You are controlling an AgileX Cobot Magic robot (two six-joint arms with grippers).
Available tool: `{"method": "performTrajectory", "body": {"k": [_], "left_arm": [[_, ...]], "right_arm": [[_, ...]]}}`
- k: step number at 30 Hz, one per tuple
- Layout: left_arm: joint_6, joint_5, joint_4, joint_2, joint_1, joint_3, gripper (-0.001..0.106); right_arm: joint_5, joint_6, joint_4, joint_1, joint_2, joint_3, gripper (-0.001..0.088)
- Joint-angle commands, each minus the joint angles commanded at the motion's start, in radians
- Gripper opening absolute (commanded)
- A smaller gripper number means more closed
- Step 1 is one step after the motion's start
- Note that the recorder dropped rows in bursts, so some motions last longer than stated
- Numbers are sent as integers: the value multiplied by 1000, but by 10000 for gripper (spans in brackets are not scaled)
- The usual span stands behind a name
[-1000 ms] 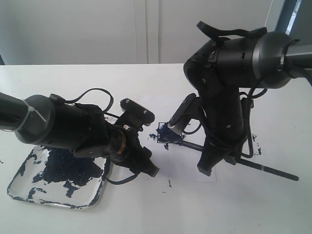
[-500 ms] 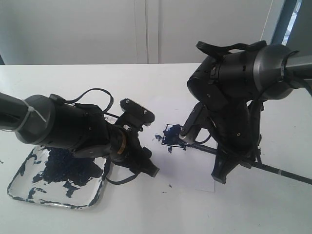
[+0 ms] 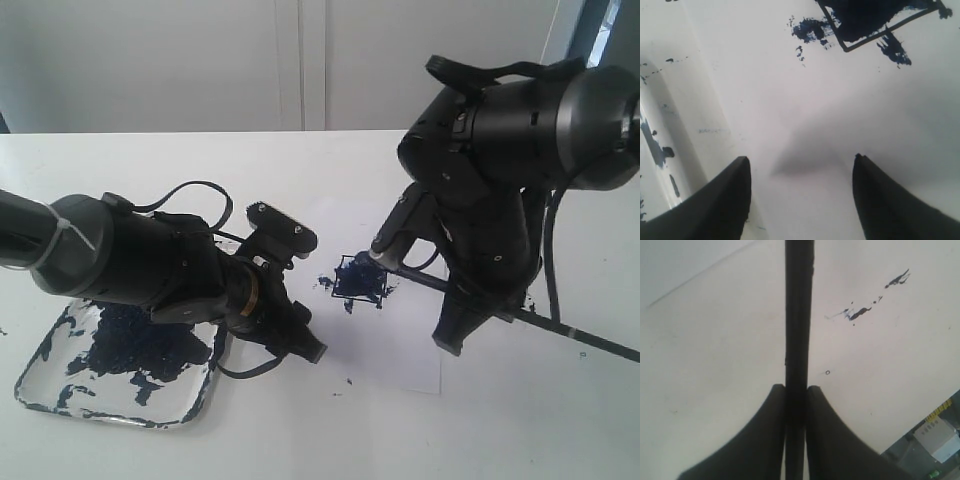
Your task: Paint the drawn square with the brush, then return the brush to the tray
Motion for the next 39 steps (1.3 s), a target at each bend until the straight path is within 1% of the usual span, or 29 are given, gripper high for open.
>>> {"method": "performTrajectory", "body": {"k": [7, 14, 25, 39], "left_arm": [[-2, 0, 0, 0, 0, 0, 628], [-2, 0, 0, 0, 0, 0, 628], [-2, 0, 0, 0, 0, 0, 628], [-2, 0, 0, 0, 0, 0, 628]], "right_arm": [[-77, 21, -2, 0, 27, 0, 0], [-92, 21, -46, 0, 80, 0, 0], [-93, 29, -81, -2, 122, 0, 0], [-85, 44, -74, -2, 158, 0, 0]]}}
